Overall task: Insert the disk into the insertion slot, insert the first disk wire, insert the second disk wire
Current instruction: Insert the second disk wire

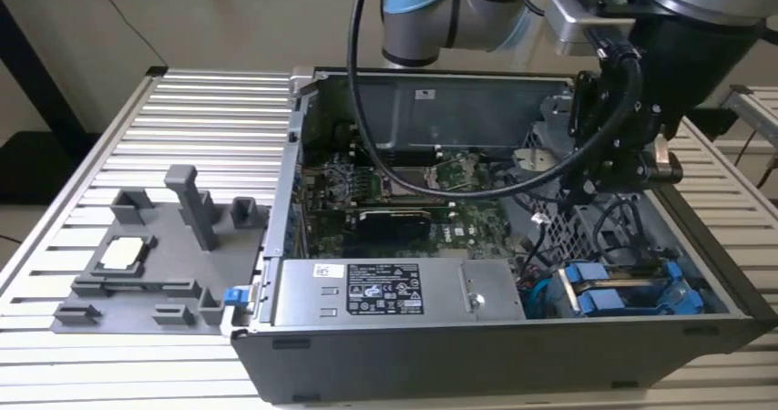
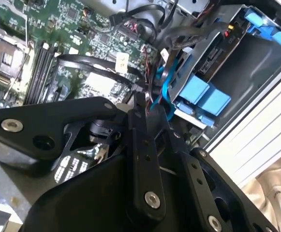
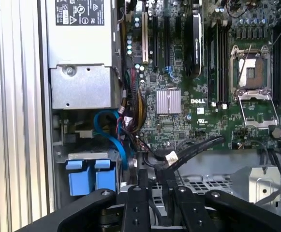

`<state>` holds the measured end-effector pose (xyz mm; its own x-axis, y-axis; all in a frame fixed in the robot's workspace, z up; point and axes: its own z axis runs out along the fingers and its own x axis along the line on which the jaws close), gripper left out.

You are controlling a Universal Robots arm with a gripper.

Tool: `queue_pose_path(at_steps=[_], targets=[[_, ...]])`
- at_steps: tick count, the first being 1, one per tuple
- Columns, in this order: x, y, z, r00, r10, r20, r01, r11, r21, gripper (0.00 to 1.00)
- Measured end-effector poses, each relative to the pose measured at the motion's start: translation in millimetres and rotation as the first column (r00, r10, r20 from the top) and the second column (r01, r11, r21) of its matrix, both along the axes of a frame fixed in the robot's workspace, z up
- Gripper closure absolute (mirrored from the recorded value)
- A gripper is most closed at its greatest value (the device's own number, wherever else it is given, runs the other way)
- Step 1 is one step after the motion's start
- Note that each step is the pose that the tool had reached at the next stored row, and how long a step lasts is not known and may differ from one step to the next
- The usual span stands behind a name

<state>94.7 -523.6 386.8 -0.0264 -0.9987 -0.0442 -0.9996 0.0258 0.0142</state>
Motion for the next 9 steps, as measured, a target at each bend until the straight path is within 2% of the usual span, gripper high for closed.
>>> queue_pose_path(at_steps=[3, 5, 6, 9], targets=[[-1.3, 0.0, -1.7, 0.9995, 0.013, 0.0277, -0.013, 0.9999, 0.0000, 0.73], [-2.0, 0.0, -3.0, 0.9988, 0.025, 0.0413, -0.025, 0.9997, 0.0001, 0.73], [-2.2, 0.1, -3.4, 0.9984, 0.035, 0.0437, -0.035, 0.9994, -0.0002, 0.73], [-2.8, 0.1, -4.9, 0.9960, 0.077, 0.0445, -0.077, 0.9970, -0.0001, 0.73]])
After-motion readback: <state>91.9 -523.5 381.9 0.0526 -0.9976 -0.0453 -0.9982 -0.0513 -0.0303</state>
